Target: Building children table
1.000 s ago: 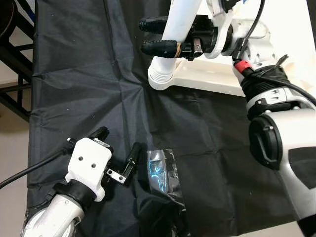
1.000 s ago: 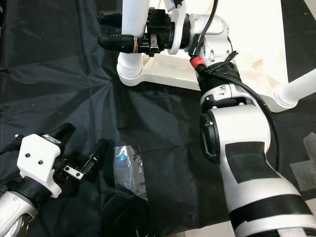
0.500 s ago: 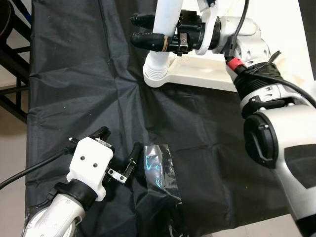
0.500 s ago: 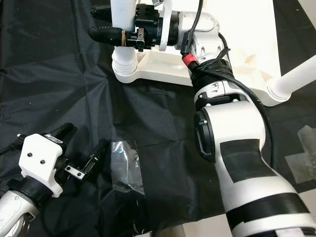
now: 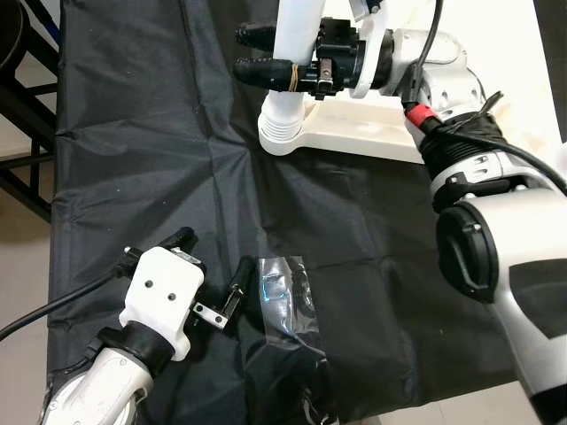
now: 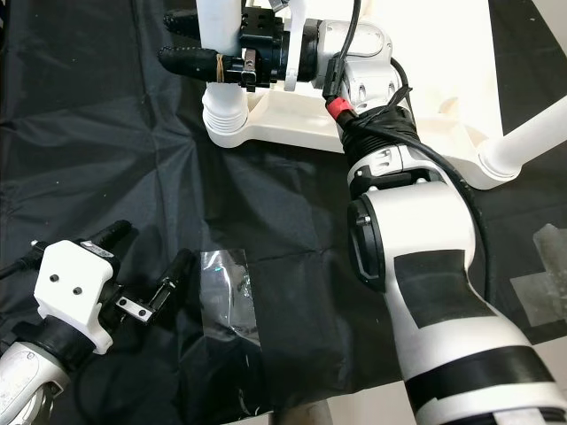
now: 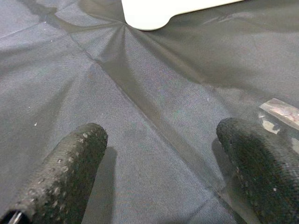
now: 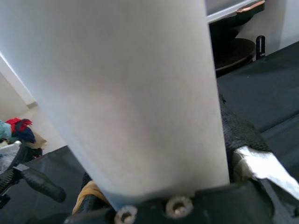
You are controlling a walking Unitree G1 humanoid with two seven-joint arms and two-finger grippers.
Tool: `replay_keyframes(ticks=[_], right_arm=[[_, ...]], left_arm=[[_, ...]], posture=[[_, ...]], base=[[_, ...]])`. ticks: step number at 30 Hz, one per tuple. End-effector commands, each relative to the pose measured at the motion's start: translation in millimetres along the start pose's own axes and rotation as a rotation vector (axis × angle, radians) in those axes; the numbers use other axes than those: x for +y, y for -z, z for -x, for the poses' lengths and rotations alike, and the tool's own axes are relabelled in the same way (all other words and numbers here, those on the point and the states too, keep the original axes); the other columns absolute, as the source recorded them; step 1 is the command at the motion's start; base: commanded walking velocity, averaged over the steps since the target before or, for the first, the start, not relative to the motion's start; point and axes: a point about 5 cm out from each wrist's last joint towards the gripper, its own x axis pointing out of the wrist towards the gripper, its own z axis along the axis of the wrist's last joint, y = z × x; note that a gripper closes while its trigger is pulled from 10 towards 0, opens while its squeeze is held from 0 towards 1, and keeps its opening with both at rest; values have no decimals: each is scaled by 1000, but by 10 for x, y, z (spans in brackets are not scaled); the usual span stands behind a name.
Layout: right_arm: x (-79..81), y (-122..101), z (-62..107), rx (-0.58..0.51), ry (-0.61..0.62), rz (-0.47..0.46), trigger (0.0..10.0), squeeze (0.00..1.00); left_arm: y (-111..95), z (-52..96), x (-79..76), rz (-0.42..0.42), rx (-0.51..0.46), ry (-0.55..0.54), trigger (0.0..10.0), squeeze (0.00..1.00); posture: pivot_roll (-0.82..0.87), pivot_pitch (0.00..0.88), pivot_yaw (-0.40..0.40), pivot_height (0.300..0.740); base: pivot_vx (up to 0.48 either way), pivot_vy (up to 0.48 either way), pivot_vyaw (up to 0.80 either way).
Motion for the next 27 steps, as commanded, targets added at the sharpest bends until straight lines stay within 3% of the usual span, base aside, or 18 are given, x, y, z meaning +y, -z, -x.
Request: replay_keyframes(ticks=[1, 10, 11, 14, 18, 27], right_arm=[[97, 411, 58, 164, 24, -95, 10000, 0], [86, 514, 63, 230, 126, -99, 10000, 0], [73, 569, 40, 238, 224, -120, 10000, 0], [71, 604, 33, 237, 280, -141, 10000, 0], [133, 732, 54, 232, 380, -208, 10000, 0], [235, 843, 67, 248, 467, -259, 10000, 0]], left_arm=[[12, 32, -39, 13, 18, 12, 10000, 0], [20, 9, -33, 10, 15, 12, 10000, 0], [25, 0, -35, 9, 14, 11, 10000, 0], [25, -5, -36, 8, 13, 10, 10000, 0], [25, -14, -35, 6, 12, 8, 10000, 0], [39, -29, -28, 3, 12, 13, 10000, 0]], posture=[[-38, 513, -79, 740], [-54, 511, -82, 740], [-61, 508, -87, 740], [-61, 508, -87, 740], [-61, 506, -80, 740], [-68, 501, -75, 740]], base=[[0, 0, 0], [0, 0, 0], [0, 0, 0], [0, 0, 0], [0, 0, 0], [0, 0, 0]])
